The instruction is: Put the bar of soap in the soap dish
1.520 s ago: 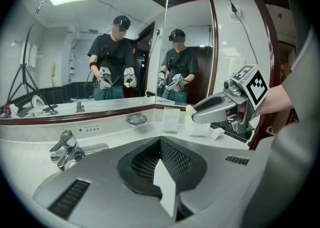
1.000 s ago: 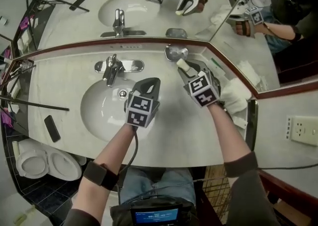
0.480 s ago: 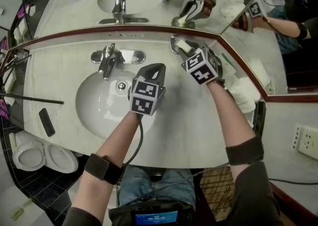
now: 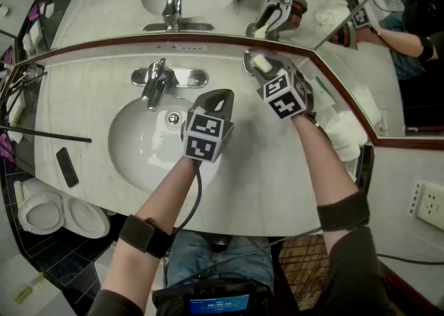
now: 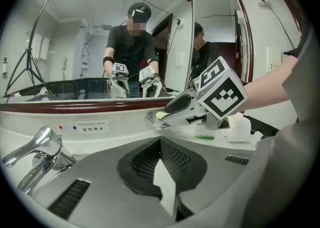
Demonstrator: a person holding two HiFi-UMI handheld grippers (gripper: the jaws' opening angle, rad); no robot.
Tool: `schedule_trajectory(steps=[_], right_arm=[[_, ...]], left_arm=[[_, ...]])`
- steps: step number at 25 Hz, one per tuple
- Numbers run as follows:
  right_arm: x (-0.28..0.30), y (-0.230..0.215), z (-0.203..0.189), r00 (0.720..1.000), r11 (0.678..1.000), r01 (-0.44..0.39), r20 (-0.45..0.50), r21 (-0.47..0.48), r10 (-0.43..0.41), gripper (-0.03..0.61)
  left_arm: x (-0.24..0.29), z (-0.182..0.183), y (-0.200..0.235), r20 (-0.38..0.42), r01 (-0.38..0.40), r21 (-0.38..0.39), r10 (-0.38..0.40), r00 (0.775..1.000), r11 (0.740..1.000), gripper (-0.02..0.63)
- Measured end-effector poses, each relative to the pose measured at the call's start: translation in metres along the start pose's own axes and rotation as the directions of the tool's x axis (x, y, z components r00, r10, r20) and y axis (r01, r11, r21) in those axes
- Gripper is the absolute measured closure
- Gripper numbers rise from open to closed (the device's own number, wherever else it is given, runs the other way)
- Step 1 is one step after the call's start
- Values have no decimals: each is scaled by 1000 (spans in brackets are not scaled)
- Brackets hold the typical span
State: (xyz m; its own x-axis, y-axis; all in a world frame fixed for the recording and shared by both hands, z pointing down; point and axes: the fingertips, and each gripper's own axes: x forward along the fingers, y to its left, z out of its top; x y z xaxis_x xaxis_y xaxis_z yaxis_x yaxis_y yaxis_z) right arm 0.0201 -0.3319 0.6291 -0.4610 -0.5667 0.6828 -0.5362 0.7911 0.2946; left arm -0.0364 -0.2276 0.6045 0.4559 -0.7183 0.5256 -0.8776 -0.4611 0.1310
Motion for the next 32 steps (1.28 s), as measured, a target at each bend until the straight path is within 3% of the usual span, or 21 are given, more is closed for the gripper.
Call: schedule_trajectory(steps=[8, 12, 18, 21, 27, 32], right_arm=[[-17, 1, 3, 1000, 1000, 12, 3, 12, -12, 379], [-53, 13, 16, 999, 997, 7, 35, 71, -10, 389], [-119, 54, 24, 998, 985, -41, 43, 169, 34, 482], [-152, 66, 18, 997, 966, -38, 72, 254, 21, 558], [-215, 89, -5, 993, 902, -21, 116, 432, -32, 560], [-248, 99, -15, 987, 862, -1, 138, 507, -80, 560]], left_arm=[[-16, 8, -9, 8, 3, 9, -3, 1000, 1000, 612], [-42, 16, -17, 11, 7, 10, -7, 1000, 1000, 612], [-93, 36, -34, 28, 26, 27, -27, 999, 999, 612], [-117, 43, -42, 32, 36, 43, -38, 999, 998, 612], [-158, 38, -58, 35, 65, 63, -67, 997, 996, 612], [-181, 32, -59, 41, 64, 57, -66, 997, 996, 612]])
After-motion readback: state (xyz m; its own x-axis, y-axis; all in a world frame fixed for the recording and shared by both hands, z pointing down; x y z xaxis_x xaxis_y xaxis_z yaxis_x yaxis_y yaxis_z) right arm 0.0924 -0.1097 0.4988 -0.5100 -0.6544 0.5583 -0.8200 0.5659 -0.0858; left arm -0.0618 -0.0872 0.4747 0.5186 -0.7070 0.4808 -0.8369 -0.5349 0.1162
